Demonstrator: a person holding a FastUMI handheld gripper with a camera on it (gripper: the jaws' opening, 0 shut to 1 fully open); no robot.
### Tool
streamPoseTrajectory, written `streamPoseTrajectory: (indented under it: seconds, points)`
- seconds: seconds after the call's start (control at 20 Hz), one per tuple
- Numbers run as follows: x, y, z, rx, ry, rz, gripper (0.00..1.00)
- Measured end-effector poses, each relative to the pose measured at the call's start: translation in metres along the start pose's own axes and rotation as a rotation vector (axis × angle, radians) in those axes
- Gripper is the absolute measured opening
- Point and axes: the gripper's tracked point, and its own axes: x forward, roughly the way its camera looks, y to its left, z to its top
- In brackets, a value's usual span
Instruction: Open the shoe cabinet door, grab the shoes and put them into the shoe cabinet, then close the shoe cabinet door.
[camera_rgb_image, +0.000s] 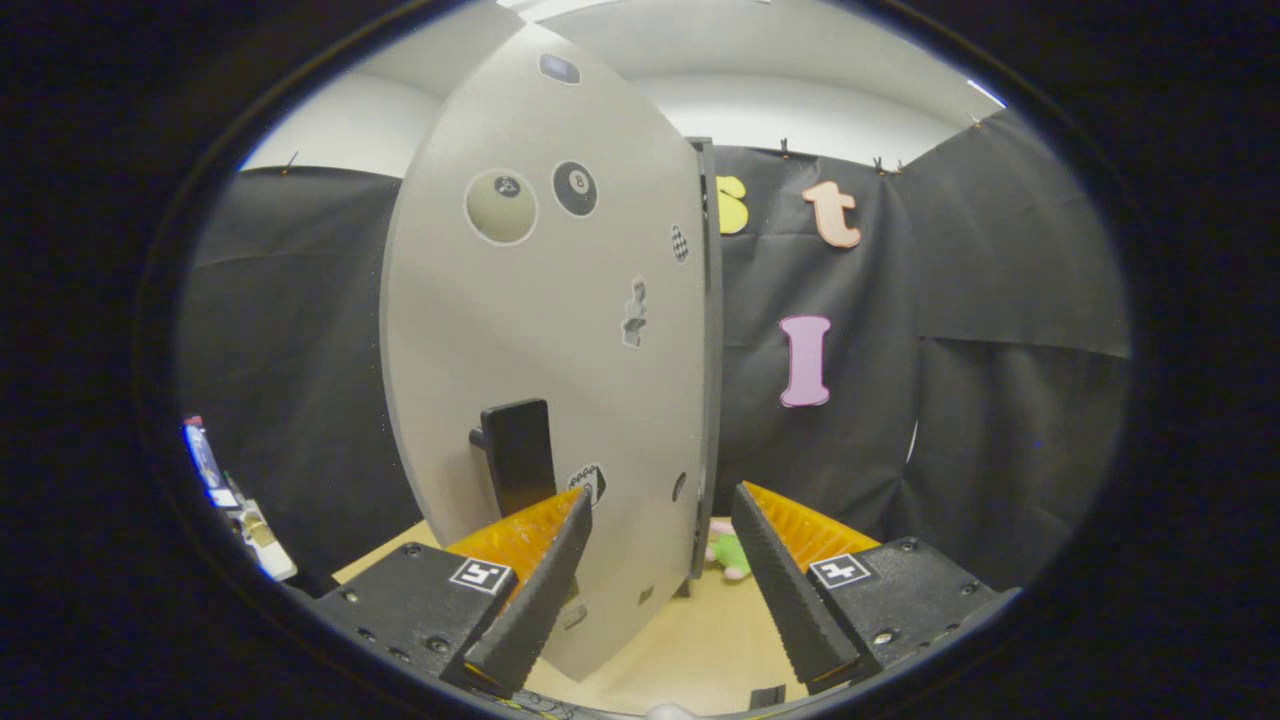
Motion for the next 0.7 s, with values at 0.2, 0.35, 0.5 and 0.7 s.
streamPoseTrajectory:
  seconds: [0.2,0.35,0.5,0.7]
  points:
    - [0.03,0.045,0.006,-0.008,-0.01,0.032,0.94]
    - [0.046,0.076,0.001,-0.015,-0.008,0.039,0.99]
    - [0.056,0.092,0.001,-0.011,-0.009,0.03,1.0]
    - [0.06,0.122,0.003,-0.037,0.001,0.053,1.0]
